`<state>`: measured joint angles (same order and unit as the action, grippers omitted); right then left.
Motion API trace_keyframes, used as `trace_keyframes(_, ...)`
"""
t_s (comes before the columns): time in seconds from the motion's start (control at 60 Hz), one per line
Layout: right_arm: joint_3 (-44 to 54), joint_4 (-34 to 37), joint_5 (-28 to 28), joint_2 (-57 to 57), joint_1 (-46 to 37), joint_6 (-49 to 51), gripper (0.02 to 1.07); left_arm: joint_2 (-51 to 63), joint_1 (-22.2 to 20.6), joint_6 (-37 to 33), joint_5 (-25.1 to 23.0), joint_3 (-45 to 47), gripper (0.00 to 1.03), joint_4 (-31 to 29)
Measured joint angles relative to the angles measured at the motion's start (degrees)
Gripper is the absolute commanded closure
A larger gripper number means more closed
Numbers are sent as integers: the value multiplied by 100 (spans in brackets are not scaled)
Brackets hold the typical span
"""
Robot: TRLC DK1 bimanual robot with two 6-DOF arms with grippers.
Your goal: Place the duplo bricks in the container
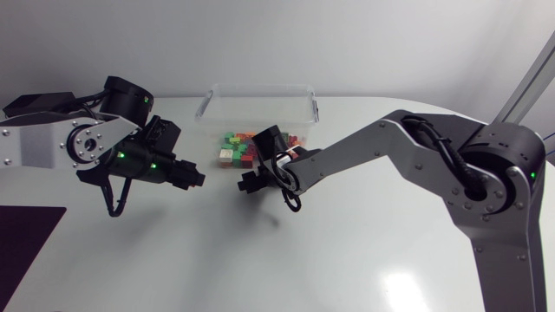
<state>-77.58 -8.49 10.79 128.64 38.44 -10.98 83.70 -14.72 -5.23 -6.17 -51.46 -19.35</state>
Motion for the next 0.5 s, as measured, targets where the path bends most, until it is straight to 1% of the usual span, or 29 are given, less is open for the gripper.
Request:
trace_keyframes(0.083, 0, -92, 2, 31, -20, -20, 41, -15, 37, -4, -48, 0, 76, 39)
trace_keyframes(0.117, 0, -94, 2, 35, -31, -20, 49, -35, 46, -31, -90, 0, 76, 50)
trace_keyframes(0.15, 0, -122, 2, 37, -39, -20, 53, -74, 48, -46, -120, 0, 76, 59)
trace_keyframes(0.2, 2, -203, -2, 52, -63, -20, 66, -142, 48, -63, -153, 0, 76, 87)
trace_keyframes(0.233, 2, -249, -2, 66, -81, -20, 70, -203, 48, -70, -170, 0, 76, 96)
trace_keyframes(0.367, 118, -520, -9, 94, -155, -17, 70, -422, 59, -83, -238, -37, 76, 103)
trace_keyframes(0.5, 433, -874, 0, -9, -142, 11, 70, -544, 85, -83, -256, -223, 76, 94)
